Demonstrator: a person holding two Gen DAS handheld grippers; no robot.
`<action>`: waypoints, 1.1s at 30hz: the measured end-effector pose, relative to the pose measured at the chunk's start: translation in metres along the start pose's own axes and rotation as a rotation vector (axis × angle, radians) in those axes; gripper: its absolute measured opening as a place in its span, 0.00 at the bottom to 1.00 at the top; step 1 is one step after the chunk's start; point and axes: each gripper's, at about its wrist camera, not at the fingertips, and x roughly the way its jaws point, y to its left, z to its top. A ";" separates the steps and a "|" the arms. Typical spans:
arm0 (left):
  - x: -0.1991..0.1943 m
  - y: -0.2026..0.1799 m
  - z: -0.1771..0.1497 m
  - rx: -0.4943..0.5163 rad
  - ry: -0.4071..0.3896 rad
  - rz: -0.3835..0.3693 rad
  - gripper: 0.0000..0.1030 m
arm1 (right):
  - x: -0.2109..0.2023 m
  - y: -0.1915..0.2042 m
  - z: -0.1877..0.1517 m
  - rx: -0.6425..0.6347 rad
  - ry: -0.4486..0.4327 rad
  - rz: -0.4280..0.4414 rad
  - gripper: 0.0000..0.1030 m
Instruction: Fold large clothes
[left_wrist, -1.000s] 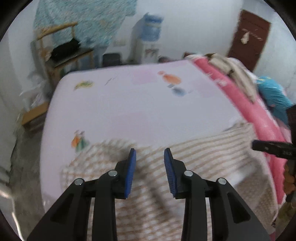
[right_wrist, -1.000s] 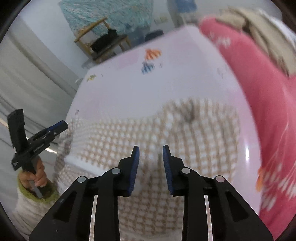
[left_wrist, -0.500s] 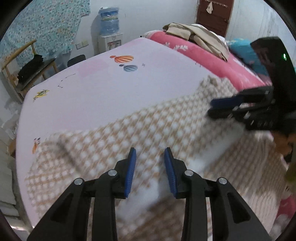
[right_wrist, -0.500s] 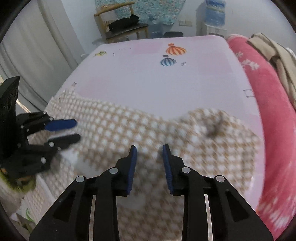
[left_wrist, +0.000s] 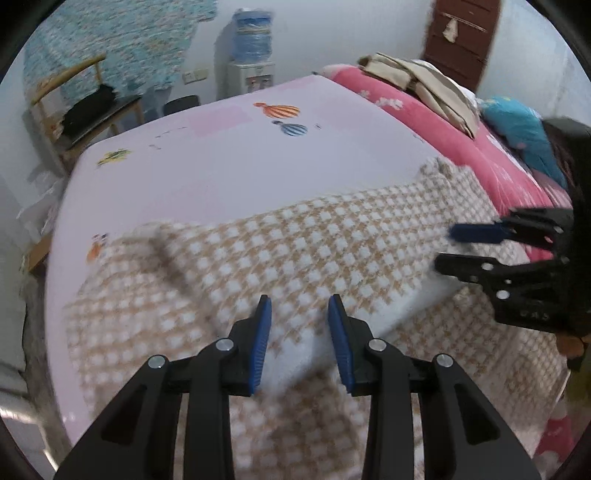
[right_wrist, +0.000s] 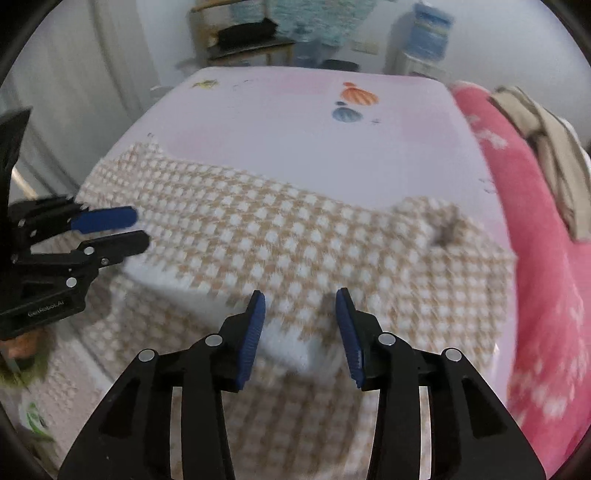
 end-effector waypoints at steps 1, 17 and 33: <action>-0.010 0.002 -0.002 -0.013 -0.018 0.004 0.32 | -0.013 0.002 -0.004 0.018 -0.017 0.019 0.46; -0.142 0.056 -0.142 -0.284 -0.155 0.114 0.45 | -0.074 0.053 -0.114 0.070 -0.090 0.242 0.66; -0.088 0.073 -0.149 -0.264 -0.092 0.075 0.42 | -0.047 0.048 -0.132 0.152 -0.013 0.216 0.66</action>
